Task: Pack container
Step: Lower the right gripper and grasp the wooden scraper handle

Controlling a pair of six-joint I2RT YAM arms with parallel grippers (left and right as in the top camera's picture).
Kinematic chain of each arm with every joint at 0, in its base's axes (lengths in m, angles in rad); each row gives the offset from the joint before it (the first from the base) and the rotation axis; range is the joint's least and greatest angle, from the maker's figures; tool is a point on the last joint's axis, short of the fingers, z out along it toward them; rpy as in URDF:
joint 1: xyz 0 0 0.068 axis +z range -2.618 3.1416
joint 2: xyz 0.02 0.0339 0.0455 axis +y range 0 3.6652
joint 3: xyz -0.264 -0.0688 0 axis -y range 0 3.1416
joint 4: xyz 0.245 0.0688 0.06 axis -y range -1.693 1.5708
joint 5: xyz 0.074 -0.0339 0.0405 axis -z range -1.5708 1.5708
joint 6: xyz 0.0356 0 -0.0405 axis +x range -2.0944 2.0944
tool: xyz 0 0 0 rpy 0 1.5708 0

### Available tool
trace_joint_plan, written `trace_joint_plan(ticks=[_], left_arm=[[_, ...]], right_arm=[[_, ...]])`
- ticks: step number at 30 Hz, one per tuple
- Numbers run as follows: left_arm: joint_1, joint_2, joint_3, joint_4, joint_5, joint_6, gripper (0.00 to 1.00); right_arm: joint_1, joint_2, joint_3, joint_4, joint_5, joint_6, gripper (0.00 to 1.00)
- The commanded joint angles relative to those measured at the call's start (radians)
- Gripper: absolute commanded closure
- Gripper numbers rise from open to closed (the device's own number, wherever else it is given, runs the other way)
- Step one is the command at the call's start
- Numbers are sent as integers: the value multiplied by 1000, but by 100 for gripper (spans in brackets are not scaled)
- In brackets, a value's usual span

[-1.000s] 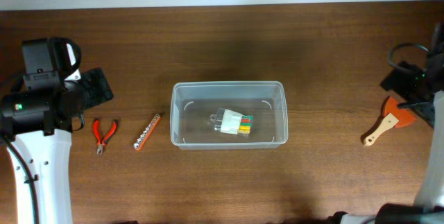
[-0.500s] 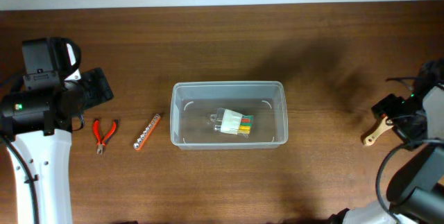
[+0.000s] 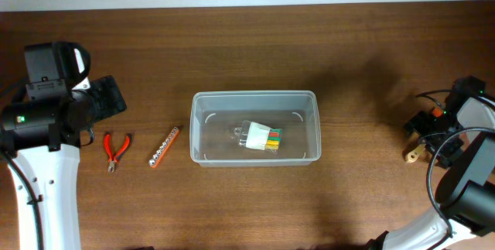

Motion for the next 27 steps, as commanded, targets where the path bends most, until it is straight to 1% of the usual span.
trace_joint_plan(ticks=[1,10,22,26,27], left_arm=[[4,4,-3,0,-8,16,20],[4,4,-3,0,-8,16,20],[4,4,-3,0,-8,16,20],[4,4,-3,0,-8,16,20],[4,4,-3,0,-8,16,20]], right_arm=[[-1,34,-9,15,-31,-29,1],[-1,65,-10,23,-45,-30,1],[-3,69,-10,46,-91,-90,1],[-3,69,-11,45,-99,-89,0],[-3,69,-11,45,-99,-89,1]])
